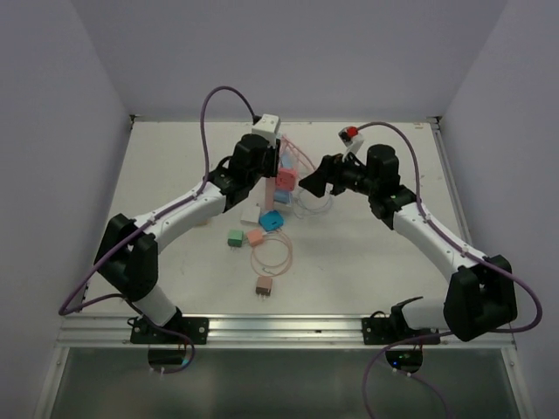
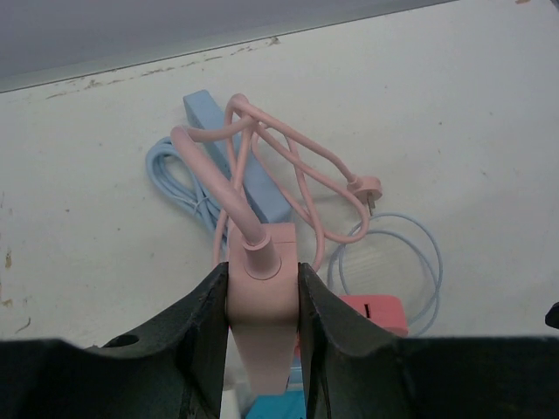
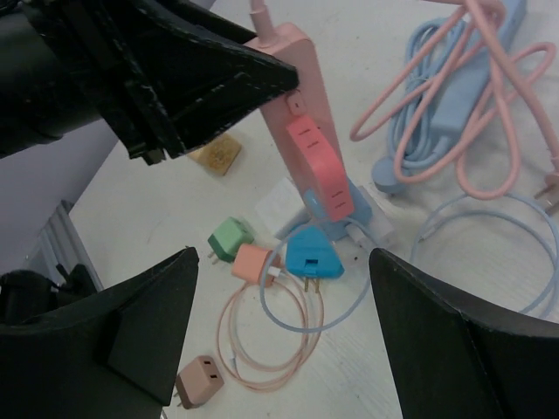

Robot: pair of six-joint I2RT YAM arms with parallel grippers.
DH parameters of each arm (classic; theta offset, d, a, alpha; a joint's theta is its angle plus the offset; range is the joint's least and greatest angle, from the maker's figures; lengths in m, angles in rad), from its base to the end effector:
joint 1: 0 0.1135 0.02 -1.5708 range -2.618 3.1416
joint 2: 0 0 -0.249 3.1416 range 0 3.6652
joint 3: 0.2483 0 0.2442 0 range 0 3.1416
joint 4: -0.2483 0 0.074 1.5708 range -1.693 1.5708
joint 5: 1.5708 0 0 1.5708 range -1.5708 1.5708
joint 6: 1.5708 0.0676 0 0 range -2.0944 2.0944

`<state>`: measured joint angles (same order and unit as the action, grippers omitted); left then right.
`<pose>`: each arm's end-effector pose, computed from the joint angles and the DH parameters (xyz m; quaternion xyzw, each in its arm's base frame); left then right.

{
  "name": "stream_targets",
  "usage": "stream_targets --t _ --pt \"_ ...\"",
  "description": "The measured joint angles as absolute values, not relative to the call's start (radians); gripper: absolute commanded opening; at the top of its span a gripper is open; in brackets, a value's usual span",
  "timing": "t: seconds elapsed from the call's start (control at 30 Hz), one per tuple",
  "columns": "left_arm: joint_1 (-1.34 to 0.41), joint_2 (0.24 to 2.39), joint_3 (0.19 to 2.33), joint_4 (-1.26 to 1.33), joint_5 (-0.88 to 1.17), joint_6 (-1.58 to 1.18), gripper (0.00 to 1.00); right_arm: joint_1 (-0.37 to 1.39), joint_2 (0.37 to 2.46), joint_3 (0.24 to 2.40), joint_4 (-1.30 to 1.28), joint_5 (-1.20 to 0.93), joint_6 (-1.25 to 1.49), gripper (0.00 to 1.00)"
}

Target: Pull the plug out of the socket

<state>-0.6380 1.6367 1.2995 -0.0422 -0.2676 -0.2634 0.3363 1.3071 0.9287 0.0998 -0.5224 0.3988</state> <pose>0.3391 -0.2292 0.2887 0.0792 0.8199 -0.1428 0.5486 0.2954 0.1390 0.2858 -0.1313 0.7758 0.4014 0.4687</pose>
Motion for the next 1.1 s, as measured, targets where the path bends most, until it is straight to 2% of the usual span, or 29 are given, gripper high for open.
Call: stream_targets --t 0.47,0.67,0.73,0.83,0.87,0.9,0.97,1.1 --pt "-0.644 1.573 1.149 0.101 -0.235 -0.197 0.0 0.435 1.566 1.036 0.087 -0.616 0.17 0.77" --pt "-0.644 1.551 1.138 0.111 -0.206 -0.199 0.0 0.469 1.626 1.086 0.095 -0.619 0.113 0.66" --pt "-0.644 1.538 1.125 0.112 -0.195 -0.199 0.0 0.475 1.647 1.1 0.096 -0.616 0.098 0.57" --pt "-0.644 1.529 1.112 0.114 -0.189 -0.198 0.0 0.483 1.669 1.117 0.095 -0.612 0.076 0.38" --pt "-0.644 1.529 1.108 0.117 -0.189 -0.197 0.0 0.486 1.675 1.122 0.094 -0.611 0.068 0.3" --pt "-0.644 1.529 1.106 0.118 -0.189 -0.196 0.0 0.489 1.678 1.125 0.093 -0.61 0.061 0.17" --pt "-0.644 1.529 1.102 0.12 -0.189 -0.188 0.0 0.492 1.68 1.126 0.089 -0.598 0.047 0.0" --pt "-0.643 1.529 1.101 0.126 -0.189 -0.162 0.0 0.498 1.674 1.126 0.079 -0.578 0.027 0.0"
